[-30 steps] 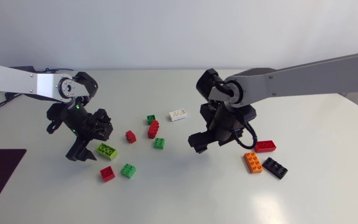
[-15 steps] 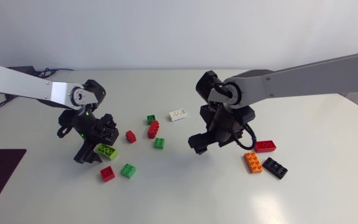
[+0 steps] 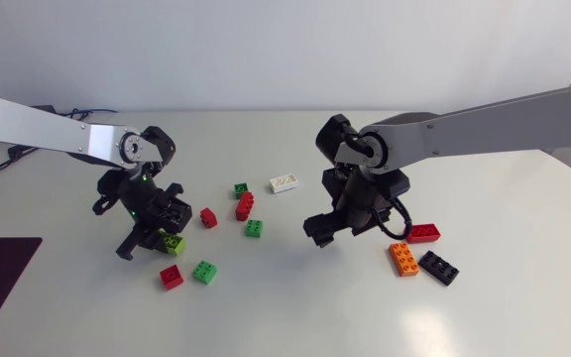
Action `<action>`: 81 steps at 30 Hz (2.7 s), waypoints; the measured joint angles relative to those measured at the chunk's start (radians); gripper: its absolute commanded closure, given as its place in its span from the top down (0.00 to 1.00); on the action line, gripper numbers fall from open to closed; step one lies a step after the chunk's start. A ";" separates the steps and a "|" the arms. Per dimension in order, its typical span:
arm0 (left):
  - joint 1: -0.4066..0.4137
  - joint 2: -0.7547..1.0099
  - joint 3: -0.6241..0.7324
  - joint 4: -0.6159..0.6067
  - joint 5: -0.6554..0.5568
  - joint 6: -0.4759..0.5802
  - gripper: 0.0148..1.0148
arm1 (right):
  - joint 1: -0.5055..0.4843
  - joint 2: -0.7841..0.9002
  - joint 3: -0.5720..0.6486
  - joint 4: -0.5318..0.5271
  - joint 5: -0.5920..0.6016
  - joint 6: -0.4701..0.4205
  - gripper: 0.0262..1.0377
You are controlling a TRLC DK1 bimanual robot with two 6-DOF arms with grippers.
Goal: Sort duplo bricks by size, large to the right and small to the left
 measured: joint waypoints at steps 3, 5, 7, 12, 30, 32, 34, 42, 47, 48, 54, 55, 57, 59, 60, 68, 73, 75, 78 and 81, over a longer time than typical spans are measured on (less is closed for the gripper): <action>-0.010 0.000 0.057 -0.049 0.000 -0.020 0.29 | -0.003 -0.001 -0.001 0.000 0.000 0.000 0.93; -0.021 0.000 0.097 -0.077 0.000 -0.036 0.29 | -0.005 -0.008 -0.002 0.000 -0.001 0.000 0.93; -0.037 0.000 0.133 -0.105 0.000 -0.059 0.29 | -0.010 -0.021 -0.003 0.000 -0.008 0.000 0.93; -0.112 0.000 0.225 -0.186 0.040 -0.142 0.29 | -0.032 -0.082 -0.038 0.000 -0.019 -0.001 0.93; -0.446 0.005 0.320 -0.157 0.192 -0.437 0.30 | -0.158 -0.264 -0.150 -0.005 -0.027 -0.027 0.93; -0.455 0.023 0.347 -0.144 0.193 -0.463 0.30 | -0.158 -0.269 -0.150 -0.006 -0.027 -0.027 0.93; -0.462 0.049 0.378 -0.129 0.193 -0.489 0.30 | -0.160 -0.269 -0.150 -0.008 -0.028 -0.027 0.93; -0.522 0.182 0.463 -0.091 0.216 -0.574 0.31 | -0.212 -0.306 -0.192 -0.008 -0.048 -0.040 0.93; -0.575 0.228 0.464 -0.075 0.220 -0.604 0.32 | -0.253 -0.328 -0.216 -0.009 -0.050 -0.059 0.93; -0.585 0.235 0.467 -0.072 0.220 -0.612 0.32 | -0.259 -0.329 -0.216 -0.009 -0.053 -0.066 0.93; -0.628 0.294 0.513 -0.049 0.223 -0.647 0.36 | -0.266 -0.344 -0.238 -0.007 -0.054 -0.076 0.93; -0.632 0.309 0.521 -0.045 0.222 -0.652 0.45 | -0.267 -0.348 -0.245 -0.007 -0.054 -0.076 0.93; -0.638 0.336 0.536 -0.046 0.223 -0.663 0.50 | -0.273 -0.352 -0.257 -0.006 -0.058 -0.076 0.93; -0.643 0.363 0.552 -0.047 0.222 -0.675 0.60 | -0.280 -0.357 -0.268 -0.007 -0.064 -0.079 0.93; -0.644 0.374 0.559 -0.047 0.223 -0.678 0.74 | -0.285 -0.359 -0.272 -0.006 -0.065 -0.080 0.93; -0.638 0.388 0.679 -0.165 0.223 -0.701 0.97 | -0.291 -0.393 -0.278 -0.008 -0.072 -0.096 0.93; -0.589 0.324 0.688 -0.233 0.231 -0.723 0.97 | -0.231 -0.394 -0.277 -0.008 -0.072 -0.098 0.93; -0.549 0.280 0.688 -0.265 0.239 -0.727 0.97 | -0.180 -0.392 -0.266 -0.022 -0.075 -0.098 0.93; -0.477 0.186 0.660 -0.280 0.246 -0.727 0.97 | -0.121 -0.372 -0.221 -0.054 -0.079 -0.098 0.93; -0.397 0.051 0.569 -0.286 0.249 -0.726 0.97 | -0.073 -0.319 -0.169 -0.059 -0.079 -0.098 0.93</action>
